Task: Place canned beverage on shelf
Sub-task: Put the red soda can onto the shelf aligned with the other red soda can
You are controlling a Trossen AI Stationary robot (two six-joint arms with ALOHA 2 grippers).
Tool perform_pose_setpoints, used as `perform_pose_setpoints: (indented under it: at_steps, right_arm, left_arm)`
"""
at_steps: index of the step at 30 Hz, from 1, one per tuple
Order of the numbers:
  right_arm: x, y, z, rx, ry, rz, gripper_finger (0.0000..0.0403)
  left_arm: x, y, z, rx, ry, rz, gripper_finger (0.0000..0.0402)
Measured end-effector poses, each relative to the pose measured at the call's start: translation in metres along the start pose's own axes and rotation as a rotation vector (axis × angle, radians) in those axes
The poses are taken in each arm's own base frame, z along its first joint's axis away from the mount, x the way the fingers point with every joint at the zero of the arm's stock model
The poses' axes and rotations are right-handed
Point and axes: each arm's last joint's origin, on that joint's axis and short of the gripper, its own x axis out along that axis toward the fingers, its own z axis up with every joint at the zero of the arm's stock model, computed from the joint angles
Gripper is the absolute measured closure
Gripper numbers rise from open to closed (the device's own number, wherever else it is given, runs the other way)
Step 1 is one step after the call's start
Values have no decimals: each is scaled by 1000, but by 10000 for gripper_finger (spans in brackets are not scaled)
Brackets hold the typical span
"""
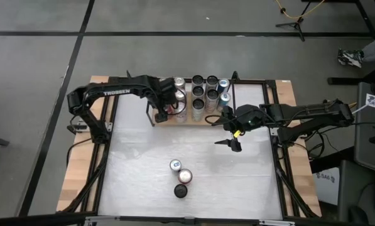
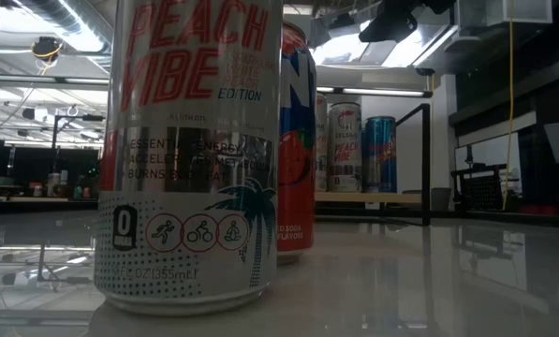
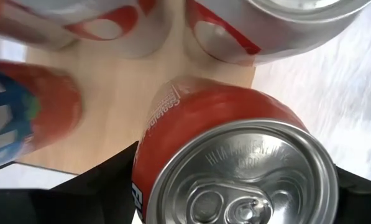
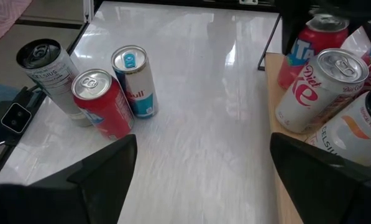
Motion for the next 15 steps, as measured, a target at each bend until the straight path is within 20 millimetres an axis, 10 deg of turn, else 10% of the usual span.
perform_pose_setpoints:
  at_steps: [15]
  right_arm:
    - [0,0,0,0,0,0,40]
  left_arm:
    - [5,1,2,-1,14,-1,70]
